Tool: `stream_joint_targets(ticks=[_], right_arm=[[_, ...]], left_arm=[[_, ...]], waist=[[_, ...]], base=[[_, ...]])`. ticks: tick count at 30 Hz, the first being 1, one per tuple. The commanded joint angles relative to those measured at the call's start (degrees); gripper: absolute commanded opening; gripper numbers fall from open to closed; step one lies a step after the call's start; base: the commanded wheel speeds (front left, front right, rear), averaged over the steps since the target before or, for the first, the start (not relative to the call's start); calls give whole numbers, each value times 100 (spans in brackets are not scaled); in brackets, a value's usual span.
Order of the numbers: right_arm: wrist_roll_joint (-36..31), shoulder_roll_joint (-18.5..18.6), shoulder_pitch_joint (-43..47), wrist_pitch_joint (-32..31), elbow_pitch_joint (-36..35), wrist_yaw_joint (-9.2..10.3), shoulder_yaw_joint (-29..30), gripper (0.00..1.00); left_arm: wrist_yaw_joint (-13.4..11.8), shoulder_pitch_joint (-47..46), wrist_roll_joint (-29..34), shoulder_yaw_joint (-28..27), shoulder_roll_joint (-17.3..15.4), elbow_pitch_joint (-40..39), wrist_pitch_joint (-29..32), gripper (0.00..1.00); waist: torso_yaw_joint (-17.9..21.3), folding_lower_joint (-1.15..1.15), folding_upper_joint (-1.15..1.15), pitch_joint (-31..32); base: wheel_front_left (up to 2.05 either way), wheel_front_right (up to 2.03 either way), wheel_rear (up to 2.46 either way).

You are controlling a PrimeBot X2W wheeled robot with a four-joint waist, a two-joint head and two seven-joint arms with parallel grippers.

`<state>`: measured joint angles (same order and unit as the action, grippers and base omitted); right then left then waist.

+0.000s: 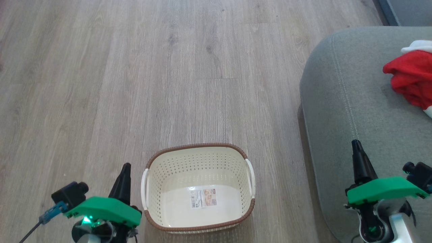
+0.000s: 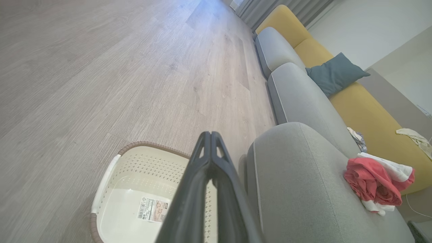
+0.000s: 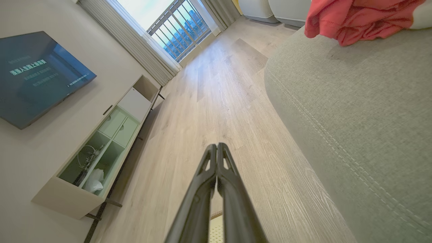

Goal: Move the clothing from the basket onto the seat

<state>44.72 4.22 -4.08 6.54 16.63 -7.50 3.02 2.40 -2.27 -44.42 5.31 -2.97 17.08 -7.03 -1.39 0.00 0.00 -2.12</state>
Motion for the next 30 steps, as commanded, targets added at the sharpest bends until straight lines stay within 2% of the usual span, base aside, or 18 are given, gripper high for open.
stream_joint_targets(ticks=[1, 30], right_arm=[[149, 29, -219, -40, -211, 0, -14, 0], [1944, -35, -216, -536, -231, 1, 131, 0]], left_arm=[[55, -285, -140, -161, -29, -221, 46, 0], [232, -325, -1976, -532, -36, -253, 534, 0]], waist=[[2, 0, 0, 3], [55, 0, 0, 78]], base=[[0, 0, 0], [0, 0, 0]])
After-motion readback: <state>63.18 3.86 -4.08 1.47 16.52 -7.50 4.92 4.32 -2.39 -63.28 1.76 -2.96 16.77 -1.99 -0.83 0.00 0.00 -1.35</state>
